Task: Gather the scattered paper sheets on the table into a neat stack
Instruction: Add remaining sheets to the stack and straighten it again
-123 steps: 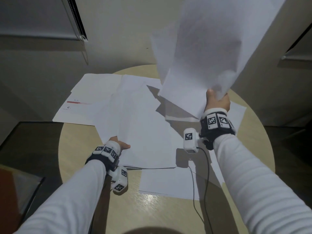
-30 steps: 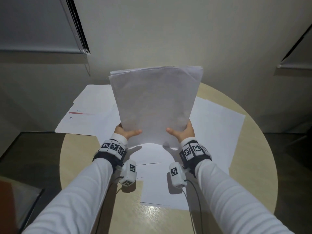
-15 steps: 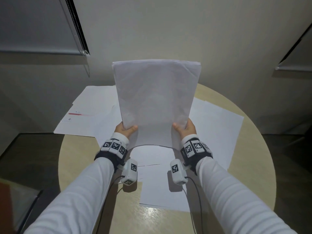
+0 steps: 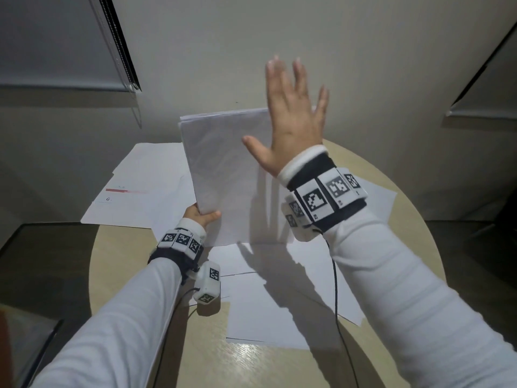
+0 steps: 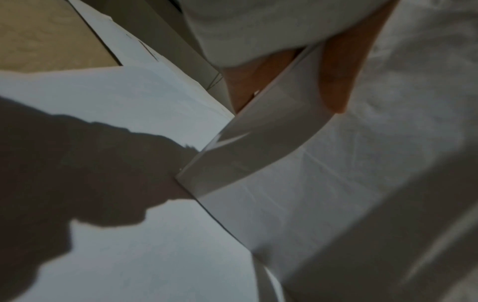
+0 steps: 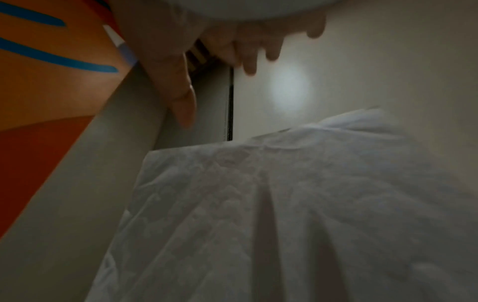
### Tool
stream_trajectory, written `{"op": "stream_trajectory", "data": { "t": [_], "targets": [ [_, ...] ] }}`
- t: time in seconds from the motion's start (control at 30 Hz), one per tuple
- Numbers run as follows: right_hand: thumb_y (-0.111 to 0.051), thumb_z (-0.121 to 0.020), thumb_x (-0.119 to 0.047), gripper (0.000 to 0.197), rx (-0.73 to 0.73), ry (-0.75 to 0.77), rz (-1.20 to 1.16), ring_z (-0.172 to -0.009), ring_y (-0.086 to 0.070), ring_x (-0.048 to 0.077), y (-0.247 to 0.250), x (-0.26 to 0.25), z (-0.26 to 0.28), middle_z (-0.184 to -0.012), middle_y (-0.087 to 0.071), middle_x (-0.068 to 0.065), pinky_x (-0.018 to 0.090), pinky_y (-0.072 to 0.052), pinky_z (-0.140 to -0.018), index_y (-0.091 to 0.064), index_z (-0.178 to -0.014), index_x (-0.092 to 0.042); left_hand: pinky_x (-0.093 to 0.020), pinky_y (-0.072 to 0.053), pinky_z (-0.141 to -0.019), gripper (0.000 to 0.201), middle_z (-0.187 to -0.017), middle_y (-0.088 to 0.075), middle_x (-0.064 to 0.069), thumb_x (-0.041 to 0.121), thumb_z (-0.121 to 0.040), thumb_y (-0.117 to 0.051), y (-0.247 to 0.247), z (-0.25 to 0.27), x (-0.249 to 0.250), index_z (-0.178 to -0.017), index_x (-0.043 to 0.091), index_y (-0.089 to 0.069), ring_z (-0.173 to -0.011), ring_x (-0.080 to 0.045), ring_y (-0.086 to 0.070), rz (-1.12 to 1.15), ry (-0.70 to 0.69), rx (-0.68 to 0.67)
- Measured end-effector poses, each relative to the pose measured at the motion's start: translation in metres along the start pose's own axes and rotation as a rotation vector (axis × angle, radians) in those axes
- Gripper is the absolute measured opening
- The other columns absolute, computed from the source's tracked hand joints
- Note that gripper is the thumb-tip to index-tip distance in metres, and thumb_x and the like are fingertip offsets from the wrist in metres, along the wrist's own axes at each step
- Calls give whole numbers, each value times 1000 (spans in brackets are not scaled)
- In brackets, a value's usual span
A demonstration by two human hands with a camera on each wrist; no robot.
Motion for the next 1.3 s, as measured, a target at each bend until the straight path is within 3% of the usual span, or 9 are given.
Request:
{"op": "stream_trajectory", "data": {
  "t": [0.1,0.2,0.33,0.47,0.6,0.7,0.83,1.1,1.3],
  "targets": [
    [-54,-84,-49,89,-358,51,130,-147,0,20,-30,-5,-2,-158,-5,-3,61,3,-111,-3,-150,-18,0,-45,-58,36,-117,-59,-30,-12,-81,-59,2,2,1,-116,-21,-52,-62,2,-63,-32,-2,8],
    [-54,-86,-42,87,-267,-58,33,-147,0,18,-28,-1,-2,-158,-3,-4,58,1,-113,-1,-150,-18,-10,-50,-67,37,-125,-52,-36,-14,-81,-58,2,4,5,-117,-21,-50,-81,-17,-59,-17,-5,-11],
    [-59,-82,-44,89,-276,-69,-20,-147,1,19,-37,5,3,-158,-5,-3,59,0,-113,-6,-150,-20,-29,-39,-87,16,-70,-75,0,-15,-80,-58,3,1,-1,-95,-10,-61,-57,2,-62,5,26,-44],
    [-76,-63,-47,116,209,-468,-476,-147,-5,23,-46,67,37,-158,-8,6,49,-6,-114,-8,-149,-12,-28,-38,-87,21,-67,-63,5,-13,-80,-60,4,3,0,-75,7,-61,-57,2,-60,-3,45,-40],
    [-80,-70,-13,115,44,-912,-1116,-144,-15,18,-132,111,100,-156,-12,8,39,-19,-117,2,-149,-16,-24,-40,-83,30,-105,-57,-15,-12,-82,-59,1,5,3,-111,-20,-56,-55,10,-61,9,29,-26],
    [-67,-76,11,79,-269,-965,-1338,-119,-49,20,-175,107,135,-128,-50,10,13,-50,-83,-30,-143,-7,-22,-39,-82,17,-86,-62,-5,-10,-83,-58,2,4,1,-99,-14,-62,-52,12,-60,-13,43,-31],
    [-64,-77,14,29,-302,-891,-1118,-56,-59,-10,-187,121,140,-57,-67,-21,11,-47,-59,-61,-102,0,-11,-48,-61,34,-46,-62,18,-11,-83,-58,3,3,4,-114,-21,-53,-44,17,-56,-53,20,-34],
    [-63,-79,9,24,-113,-872,-1061,-62,-58,3,-182,122,121,-81,-63,0,19,-49,-70,-62,-97,-8,-2,-48,-65,40,-113,-54,-17,-13,-83,-56,2,9,32,-122,-16,-49,-56,14,-62,66,-132,74],
    [-61,-85,-10,5,-333,-944,-822,-79,-53,18,-213,120,165,-88,-65,16,35,-50,-78,-62,-88,-8,-28,-40,-94,42,-125,-57,-25,-3,-82,-64,-3,21,-14,-122,-10,-53,-119,-34,-54,-68,68,81]
  ]
}}
Point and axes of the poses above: each hand's wrist, its own z-axis away from the middle knuckle, its own y-axis out of the back of the hand, x = y × z, the point moved 7 cm from there along -z, towards the middle knuckle
